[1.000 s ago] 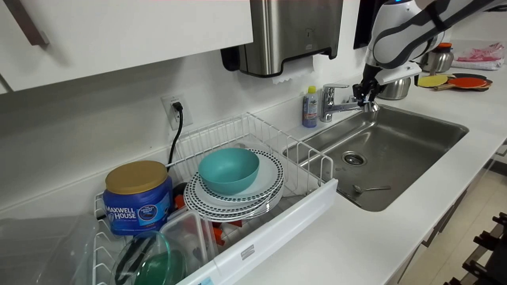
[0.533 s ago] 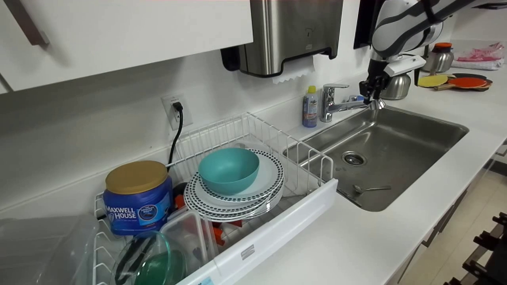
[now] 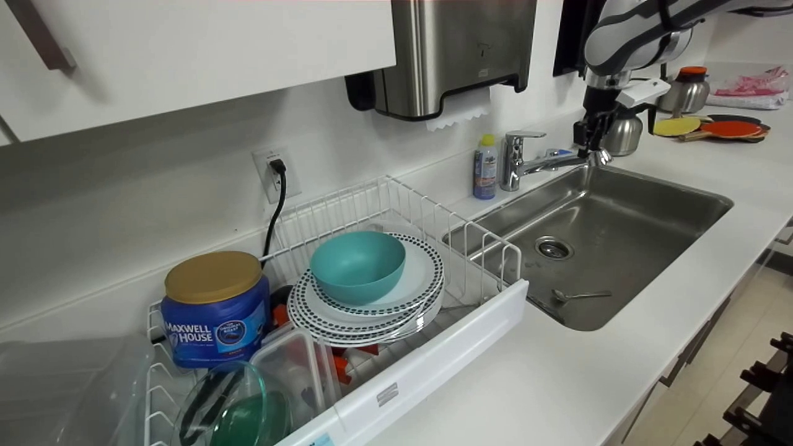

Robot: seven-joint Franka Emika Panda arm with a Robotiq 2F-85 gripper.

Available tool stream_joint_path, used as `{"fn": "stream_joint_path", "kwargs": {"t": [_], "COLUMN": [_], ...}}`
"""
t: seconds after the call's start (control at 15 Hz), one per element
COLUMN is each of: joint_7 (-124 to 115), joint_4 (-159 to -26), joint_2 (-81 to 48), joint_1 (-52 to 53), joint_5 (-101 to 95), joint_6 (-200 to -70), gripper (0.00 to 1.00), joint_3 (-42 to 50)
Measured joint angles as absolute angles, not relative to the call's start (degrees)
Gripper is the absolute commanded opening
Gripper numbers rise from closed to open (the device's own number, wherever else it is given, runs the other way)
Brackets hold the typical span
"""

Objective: Turn the tap nozzle to the right

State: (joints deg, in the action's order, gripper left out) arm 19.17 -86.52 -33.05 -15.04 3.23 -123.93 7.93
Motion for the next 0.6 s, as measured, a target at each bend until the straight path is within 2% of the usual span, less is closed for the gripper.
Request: {"fn": "stream_joint_path", "kwargs": {"t": [0.33, 0.4, 0.6], "joint_7": [20.2, 20.2, 21.9], "joint_4": [-85.1, -85.1, -85.0], "joint_2": [-33.8, -33.8, -33.8], "joint_1": [-15.4, -15.4, -15.5], "joint_5": [3.3, 3.3, 3.2], "joint_6": [-122.8, -122.8, -122.6], "gripper": [0.46, 0.21, 0.21], "joint_3": [7.8, 7.8, 7.5]}}
